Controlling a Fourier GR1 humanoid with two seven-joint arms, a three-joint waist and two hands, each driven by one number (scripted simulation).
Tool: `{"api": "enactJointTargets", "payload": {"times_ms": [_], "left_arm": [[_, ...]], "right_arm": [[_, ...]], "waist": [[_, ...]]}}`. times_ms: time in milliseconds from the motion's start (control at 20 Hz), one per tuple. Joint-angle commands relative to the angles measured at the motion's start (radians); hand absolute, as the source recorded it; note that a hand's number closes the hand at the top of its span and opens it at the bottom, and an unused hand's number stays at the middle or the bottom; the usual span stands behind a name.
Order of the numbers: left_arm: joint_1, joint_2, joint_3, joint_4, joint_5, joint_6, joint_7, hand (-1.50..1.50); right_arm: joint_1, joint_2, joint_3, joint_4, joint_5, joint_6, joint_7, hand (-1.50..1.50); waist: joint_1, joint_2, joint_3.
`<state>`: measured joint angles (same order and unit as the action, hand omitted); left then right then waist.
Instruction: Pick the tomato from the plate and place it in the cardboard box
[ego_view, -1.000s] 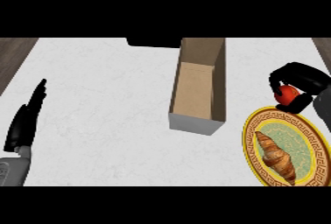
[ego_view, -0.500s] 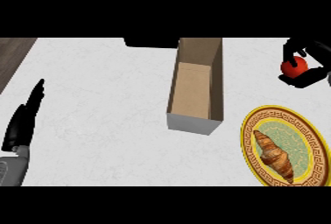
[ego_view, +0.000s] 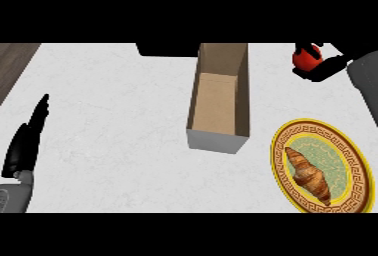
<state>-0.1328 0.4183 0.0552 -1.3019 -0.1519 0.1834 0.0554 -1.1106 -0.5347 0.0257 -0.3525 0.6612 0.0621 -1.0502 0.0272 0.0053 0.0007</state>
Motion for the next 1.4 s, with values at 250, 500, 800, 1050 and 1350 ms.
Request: {"api": "enactJointTargets", "payload": {"times_ms": [250, 500, 800, 1050, 1350], "left_arm": [[0.014, -0.008, 0.007, 0.001, -0.014, -0.006, 0.014, 0.0], [0.002, 0.003, 0.037, 0.024, -0.006, -0.016, -0.011, 0.0], [0.048, -0.006, 0.01, -0.092, -0.028, -0.029, 0.048, 0.0], [0.005, -0.028, 0.028, -0.021, -0.041, -0.008, 0.016, 0.0], [-0.01, -0.025, 0.029, 0.0, -0.036, -0.035, -0.011, 0.0]], "right_arm": [[-0.116, 0.184, -0.014, -0.048, -0.069, 0.187, 0.174, 1.5], [-0.183, 0.263, -0.029, -0.031, -0.095, 0.265, 0.324, 1.5], [-0.172, 0.389, -0.015, -0.011, -0.072, 0.198, 0.408, 1.5], [-0.187, 0.5, 0.009, 0.001, -0.033, 0.103, 0.494, 1.5], [-0.224, 0.523, -0.005, 0.144, -0.019, 0.039, 0.603, -1.5]], "waist": [[-0.017, -0.006, -0.001], [-0.016, -0.003, -0.002], [-0.003, -0.002, -0.001], [-0.007, 0.0, -0.001], [0.018, 0.012, -0.002]]}}
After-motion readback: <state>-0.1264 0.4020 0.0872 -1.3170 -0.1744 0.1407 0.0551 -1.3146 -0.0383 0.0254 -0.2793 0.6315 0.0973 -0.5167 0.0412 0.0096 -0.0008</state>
